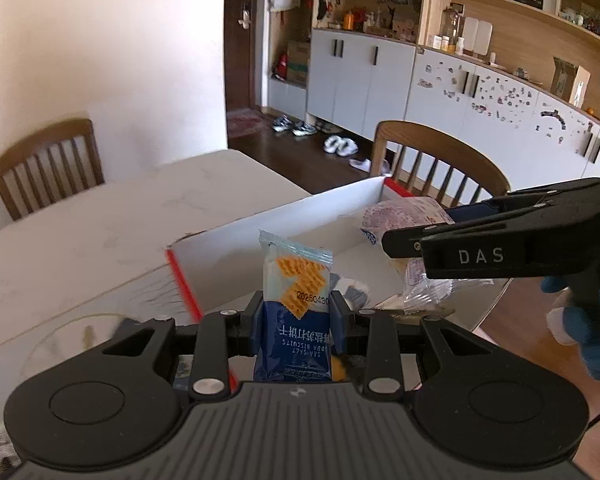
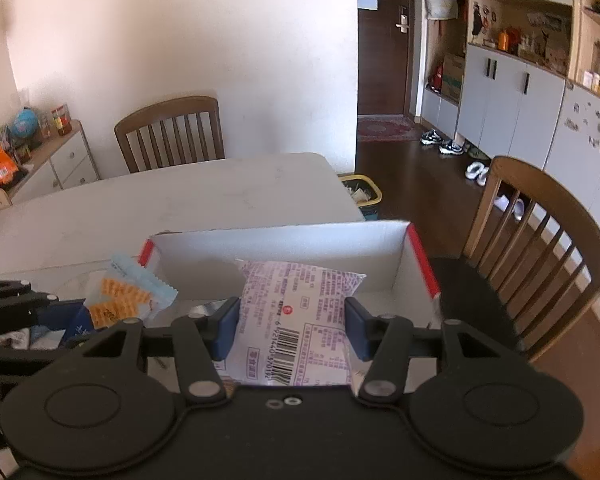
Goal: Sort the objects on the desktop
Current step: 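Carry the cracker packet and pink-white bag with both tools over the red box, then open both tools to drop the cracker packet and pink-white bag into the box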
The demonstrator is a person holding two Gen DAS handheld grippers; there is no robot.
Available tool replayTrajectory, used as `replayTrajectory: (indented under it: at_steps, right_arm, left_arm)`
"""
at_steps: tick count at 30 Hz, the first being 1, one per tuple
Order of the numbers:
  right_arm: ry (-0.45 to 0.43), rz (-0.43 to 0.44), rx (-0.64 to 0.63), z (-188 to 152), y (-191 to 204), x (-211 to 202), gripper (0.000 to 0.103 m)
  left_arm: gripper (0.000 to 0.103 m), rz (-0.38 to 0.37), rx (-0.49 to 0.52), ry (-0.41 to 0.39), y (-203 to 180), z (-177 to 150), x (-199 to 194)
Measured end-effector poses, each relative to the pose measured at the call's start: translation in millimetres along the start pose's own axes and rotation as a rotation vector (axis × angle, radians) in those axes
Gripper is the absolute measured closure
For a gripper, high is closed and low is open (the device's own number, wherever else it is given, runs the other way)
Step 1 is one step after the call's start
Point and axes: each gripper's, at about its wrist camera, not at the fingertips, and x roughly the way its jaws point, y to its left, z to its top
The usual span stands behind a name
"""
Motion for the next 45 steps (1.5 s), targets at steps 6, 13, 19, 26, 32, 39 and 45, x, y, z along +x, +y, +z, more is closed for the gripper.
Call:
replayTrajectory:
  at_steps: [6, 13, 19, 26, 32, 39, 45]
  right_arm:
    - [0.04, -0.005, -0.034, 6, -16, 19, 0.049]
    - [0.077, -0.023, -0.102, 6, -21, 41, 0.049]
    - [0.091, -0.033, -0.174, -1, -14, 56, 0.049]
    - [0.13, -0.068, -0.253, -9, -11, 82, 0.049]
    - [0.165, -0.074, -0.289, -13, -9, 94, 0.049]
    - [0.192, -0.057, -0.305, -18, -9, 101, 0.049]
    - [0.203, -0.052, -0.303, -18, -11, 102, 0.048]
  left_arm:
    - [0.072, -0.047, -0.043, 0.074, 12, 12, 27]
    - [0.072, -0.089, -0.088, 0.148, 20, 25, 58]
    - [0.072, -0.117, -0.105, 0.189, 21, 34, 81]
    - [0.072, -0.11, -0.063, 0.241, 18, 40, 106]
    - [0.072, -0.125, -0.05, 0.284, 14, 36, 118]
    - [0.072, -0.123, -0.044, 0.327, 13, 30, 129]
    - [0.072, -0.13, -0.05, 0.345, 16, 29, 134]
